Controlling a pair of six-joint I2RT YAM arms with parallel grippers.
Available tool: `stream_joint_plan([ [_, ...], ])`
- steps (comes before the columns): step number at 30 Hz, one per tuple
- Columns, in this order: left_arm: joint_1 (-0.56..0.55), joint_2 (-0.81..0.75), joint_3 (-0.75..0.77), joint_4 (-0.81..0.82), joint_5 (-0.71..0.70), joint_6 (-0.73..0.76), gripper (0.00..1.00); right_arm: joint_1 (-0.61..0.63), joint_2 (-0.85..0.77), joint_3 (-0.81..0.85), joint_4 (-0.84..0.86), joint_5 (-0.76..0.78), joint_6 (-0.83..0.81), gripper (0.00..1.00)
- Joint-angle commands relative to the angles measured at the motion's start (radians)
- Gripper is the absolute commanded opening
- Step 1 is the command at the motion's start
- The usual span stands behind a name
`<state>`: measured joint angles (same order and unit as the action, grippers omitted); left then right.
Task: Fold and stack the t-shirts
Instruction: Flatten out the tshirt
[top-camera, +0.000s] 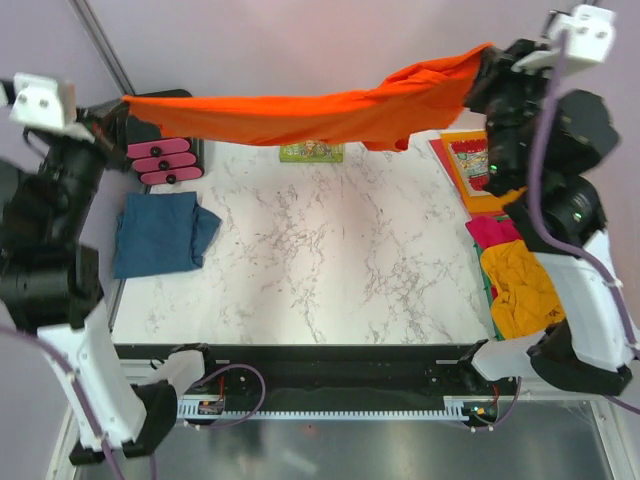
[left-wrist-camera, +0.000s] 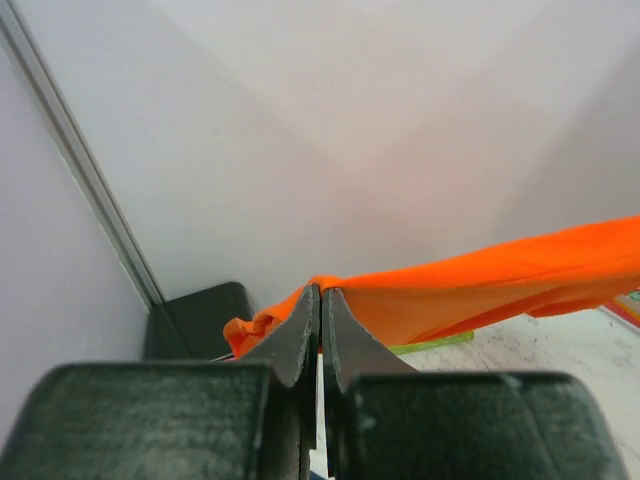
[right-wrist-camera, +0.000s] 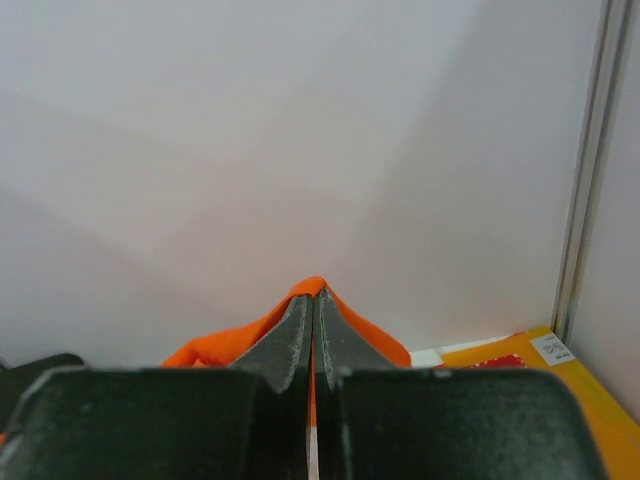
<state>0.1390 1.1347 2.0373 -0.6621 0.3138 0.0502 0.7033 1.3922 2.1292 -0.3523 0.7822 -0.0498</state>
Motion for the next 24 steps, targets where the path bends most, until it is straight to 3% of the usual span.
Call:
stream_joint_plan([
  [1,-0.001,-0.171,-0.063,0.042,-0.018,-0.013,0.02,0.044,-0.111,0.011,0.042,0.046,-0.051,0.0],
  [9,-0.016,-0.191,0.11,-0.045,-0.09,0.043,0.02,0.056,-0.101,0.224,0.005,-0.018,-0.078,0.0],
  [13,-0.042,-0.116,0.215,-0.06,-0.121,0.065,0.02,0.056,-0.09,0.198,0.062,-0.015,-0.096,0.0],
  [16,-0.044,-0.067,0.183,-0.057,-0.102,0.066,0.02,0.056,-0.079,0.092,0.151,0.025,-0.14,0.0],
  [19,-0.044,-0.049,0.014,-0.027,-0.039,0.065,0.02,0.044,-0.061,-0.058,0.237,0.074,-0.173,0.0],
  [20,-0.044,-0.049,-0.115,0.011,-0.007,0.063,0.02,0.029,-0.056,-0.142,0.254,0.072,-0.16,0.0],
  [24,-0.044,-0.049,-0.458,0.14,0.068,0.054,0.02,-0.131,-0.045,-0.392,0.254,-0.087,0.048,0.0],
])
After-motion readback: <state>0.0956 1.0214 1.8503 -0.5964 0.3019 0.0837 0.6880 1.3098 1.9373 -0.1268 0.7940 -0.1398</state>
